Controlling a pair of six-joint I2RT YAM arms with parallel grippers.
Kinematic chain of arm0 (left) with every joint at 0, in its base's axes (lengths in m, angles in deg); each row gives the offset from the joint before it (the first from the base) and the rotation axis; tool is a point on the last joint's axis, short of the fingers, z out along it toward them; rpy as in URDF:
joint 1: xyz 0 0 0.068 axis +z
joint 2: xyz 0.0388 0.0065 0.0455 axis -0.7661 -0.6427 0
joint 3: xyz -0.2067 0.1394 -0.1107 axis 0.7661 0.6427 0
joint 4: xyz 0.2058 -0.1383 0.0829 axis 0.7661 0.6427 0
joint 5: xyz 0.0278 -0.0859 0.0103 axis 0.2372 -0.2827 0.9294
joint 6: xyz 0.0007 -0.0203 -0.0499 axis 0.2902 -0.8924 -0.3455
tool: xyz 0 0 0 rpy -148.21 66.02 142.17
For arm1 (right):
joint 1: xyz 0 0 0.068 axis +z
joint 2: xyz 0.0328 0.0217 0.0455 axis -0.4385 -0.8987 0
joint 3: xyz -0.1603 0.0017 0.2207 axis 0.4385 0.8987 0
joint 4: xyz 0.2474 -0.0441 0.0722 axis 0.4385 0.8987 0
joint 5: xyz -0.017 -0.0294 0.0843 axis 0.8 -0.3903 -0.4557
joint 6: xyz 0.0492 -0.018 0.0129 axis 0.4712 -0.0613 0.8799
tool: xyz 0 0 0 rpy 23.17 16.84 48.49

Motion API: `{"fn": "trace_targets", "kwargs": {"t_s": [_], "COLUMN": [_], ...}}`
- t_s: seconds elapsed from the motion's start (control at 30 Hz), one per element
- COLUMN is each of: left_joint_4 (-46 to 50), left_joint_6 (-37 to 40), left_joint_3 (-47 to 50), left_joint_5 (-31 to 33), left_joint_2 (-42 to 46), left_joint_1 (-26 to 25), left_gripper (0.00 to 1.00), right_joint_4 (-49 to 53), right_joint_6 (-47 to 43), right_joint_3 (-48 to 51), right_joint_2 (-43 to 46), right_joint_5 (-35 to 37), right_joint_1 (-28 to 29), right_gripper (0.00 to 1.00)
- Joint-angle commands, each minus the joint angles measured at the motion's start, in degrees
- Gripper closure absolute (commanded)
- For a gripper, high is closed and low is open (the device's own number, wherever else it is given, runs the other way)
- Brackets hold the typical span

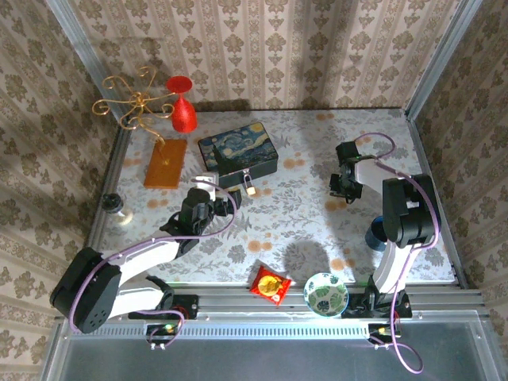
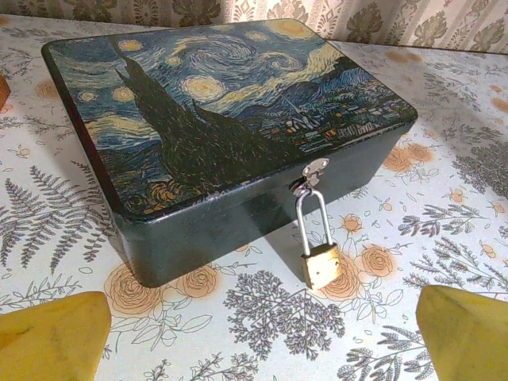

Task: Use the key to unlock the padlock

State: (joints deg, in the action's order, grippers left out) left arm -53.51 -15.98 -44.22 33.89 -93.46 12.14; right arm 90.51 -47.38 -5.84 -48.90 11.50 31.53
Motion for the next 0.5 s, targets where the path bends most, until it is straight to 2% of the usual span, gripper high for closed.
{"fn": "trace_targets", "kwargs": {"t_s": [0.0, 0.47], "left_joint_4": [-1.07, -0.74], "left_joint_6": [0.41, 0.57], "left_joint_3": [-2.21, -3.39], "left_joint_5": [-0.15, -0.74], "left_joint_2": [-0.33, -0.59], "left_joint_1": [-0.50, -0.53], "left_gripper": [0.00, 0.00], "right_joint_4": [2.18, 1.77], "right_joint_6": [1.57, 1.36], "right_joint_3": [0.09, 3.10], "right_joint_2": [-0.17, 3.74], "right_joint_5": [0.35, -0.61], "right_joint_1": [-0.16, 0.10], "right_gripper": [0.73, 0.89]}}
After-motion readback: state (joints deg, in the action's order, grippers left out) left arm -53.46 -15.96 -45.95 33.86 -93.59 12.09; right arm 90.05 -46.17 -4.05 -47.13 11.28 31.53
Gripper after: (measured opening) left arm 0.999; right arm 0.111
